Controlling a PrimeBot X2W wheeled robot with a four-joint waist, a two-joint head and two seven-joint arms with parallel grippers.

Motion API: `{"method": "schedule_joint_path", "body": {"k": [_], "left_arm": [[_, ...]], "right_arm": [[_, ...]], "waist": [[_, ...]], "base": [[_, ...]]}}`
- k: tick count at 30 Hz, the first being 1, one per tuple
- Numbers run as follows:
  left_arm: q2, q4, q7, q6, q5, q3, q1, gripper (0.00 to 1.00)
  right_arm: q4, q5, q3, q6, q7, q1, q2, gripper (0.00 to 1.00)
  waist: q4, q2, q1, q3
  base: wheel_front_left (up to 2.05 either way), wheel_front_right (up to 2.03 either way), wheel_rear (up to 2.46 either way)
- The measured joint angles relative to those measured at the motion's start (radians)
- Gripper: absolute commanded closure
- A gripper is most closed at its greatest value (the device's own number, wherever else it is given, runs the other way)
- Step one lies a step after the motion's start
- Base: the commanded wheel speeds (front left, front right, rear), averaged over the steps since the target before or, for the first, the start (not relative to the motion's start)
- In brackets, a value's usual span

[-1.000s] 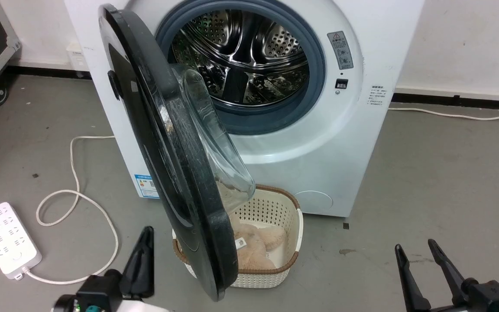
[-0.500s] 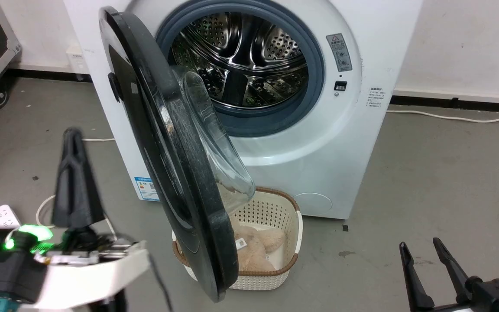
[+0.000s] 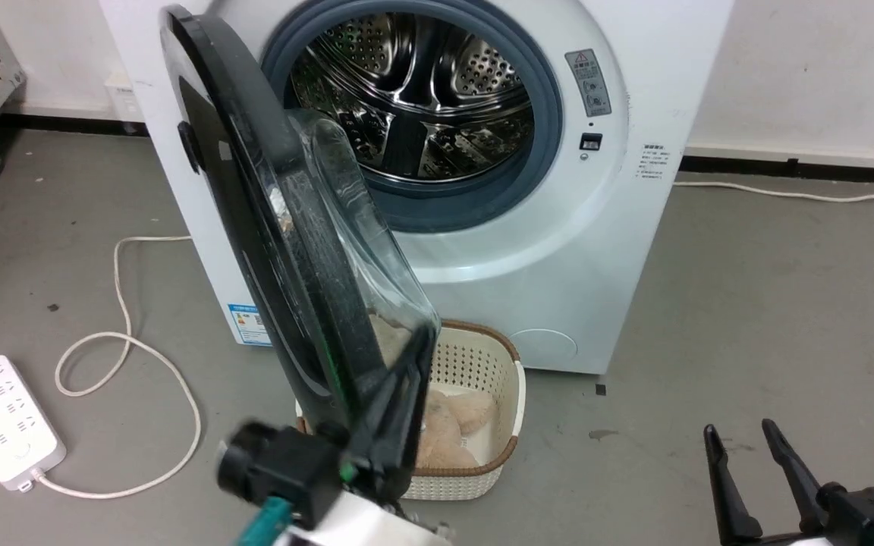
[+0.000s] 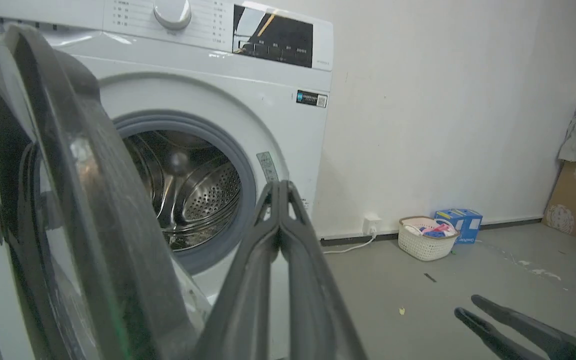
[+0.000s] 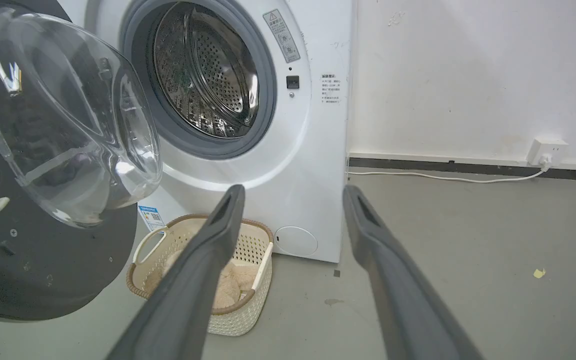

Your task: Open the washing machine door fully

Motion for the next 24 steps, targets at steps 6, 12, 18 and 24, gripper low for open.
{"method": "schedule_joint_path", "body": {"k": [6,12,18,24], "left_arm": [[-0.005,0.164,0.004,0.010,-0.027,-0.040,0.038,1.00],[-0.009,0.289,0.012,0.029,-0.053,-0.045,0.042,1.00],[-0.011,0.353,-0.007,0.053,-0.082,-0.009,0.046,1.00],[0.005,0.363,-0.016,0.053,-0.093,-0.001,0.080,1.00]], "right_arm": [[0.015,-0.002,-0.024,0.000,0.000,-0.005,0.000,0.00],[0.024,-0.003,-0.028,0.000,0.000,-0.006,0.000,0.00],[0.033,0.004,-0.024,0.000,0.000,-0.005,0.000,0.00],[0.037,0.007,-0.023,0.000,0.000,-0.003,0.001,0.00]], "waist": [[-0.009,0.0000,0.0000,0.012],[-0.008,0.0000,0.0000,0.017],[0.016,0.0000,-0.0002,0.013],[0.078,0.0000,-0.0001,0.008]], "base": [[0.00,0.00,0.00],[0.00,0.00,0.00],[0.00,0.00,0.00],[0.00,0.00,0.00]]}}
